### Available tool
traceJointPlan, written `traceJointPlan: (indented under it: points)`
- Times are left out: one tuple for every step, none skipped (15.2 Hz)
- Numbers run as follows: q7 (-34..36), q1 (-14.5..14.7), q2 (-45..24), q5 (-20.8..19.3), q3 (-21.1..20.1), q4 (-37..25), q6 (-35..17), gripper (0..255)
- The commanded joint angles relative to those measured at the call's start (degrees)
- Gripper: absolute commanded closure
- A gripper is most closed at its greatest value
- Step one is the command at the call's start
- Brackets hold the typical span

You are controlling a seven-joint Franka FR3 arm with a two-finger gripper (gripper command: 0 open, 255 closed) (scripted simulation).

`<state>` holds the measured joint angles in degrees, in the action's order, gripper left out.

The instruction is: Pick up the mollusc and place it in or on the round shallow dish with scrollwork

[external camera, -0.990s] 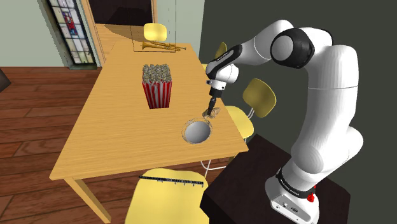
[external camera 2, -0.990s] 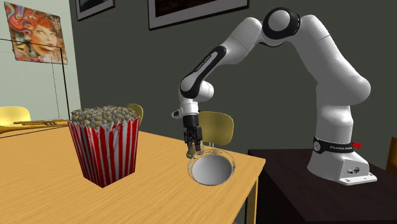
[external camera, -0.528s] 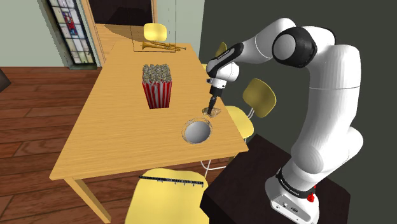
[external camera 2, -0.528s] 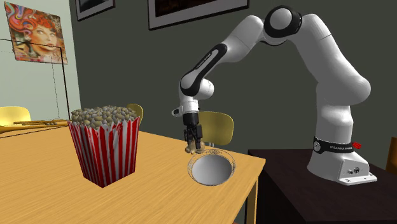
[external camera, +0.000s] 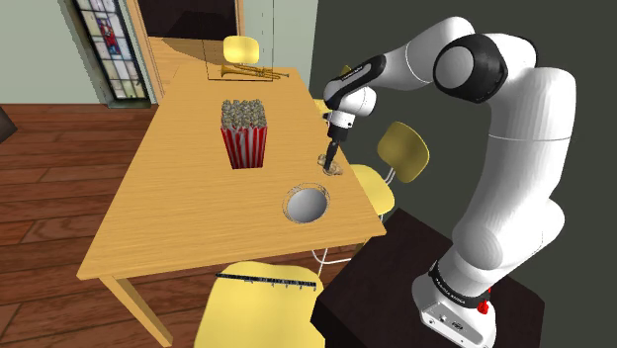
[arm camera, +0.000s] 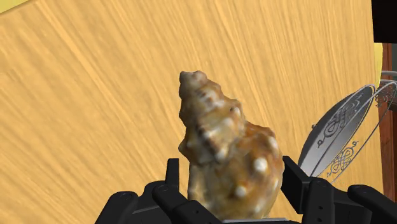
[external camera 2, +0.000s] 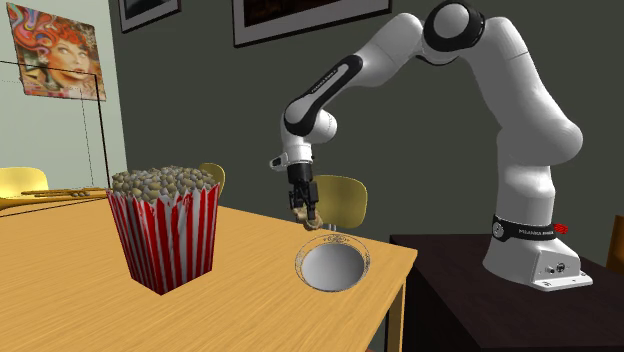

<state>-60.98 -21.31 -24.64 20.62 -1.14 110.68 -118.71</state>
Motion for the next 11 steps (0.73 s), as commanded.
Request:
traceJointPlan:
  points:
    - [0.42,-0.01,1.00,-0.21,0.07,-0.25,1.20,255]
    - [0.61,-0.01,1.49,-0.30,0.10,-0.35,1.77,255]
    - [0.81,-0.02,1.98,-0.39,0.13,-0.47,2.34,255]
    - [1.01,-0.03,2.45,-0.49,0.15,-0.60,2.92,255]
    - [1.20,-0.03,2.92,-0.58,0.18,-0.74,3.50,255]
    - [1.40,-0.04,3.38,-0.67,0.21,-0.89,4.09,255]
    - [1.60,-0.05,3.83,-0.76,0.23,-1.05,4.68,255]
    - [1.79,-0.06,4.27,-0.84,0.26,-1.23,5.27,255]
    - [1.99,-0.07,4.71,-0.93,0.28,-1.42,5.87,255]
    - [2.18,-0.08,5.13,-1.01,0.30,-1.62,6.47,255]
    - [2.38,-0.09,5.55,-1.09,0.32,-1.84,7.07,255]
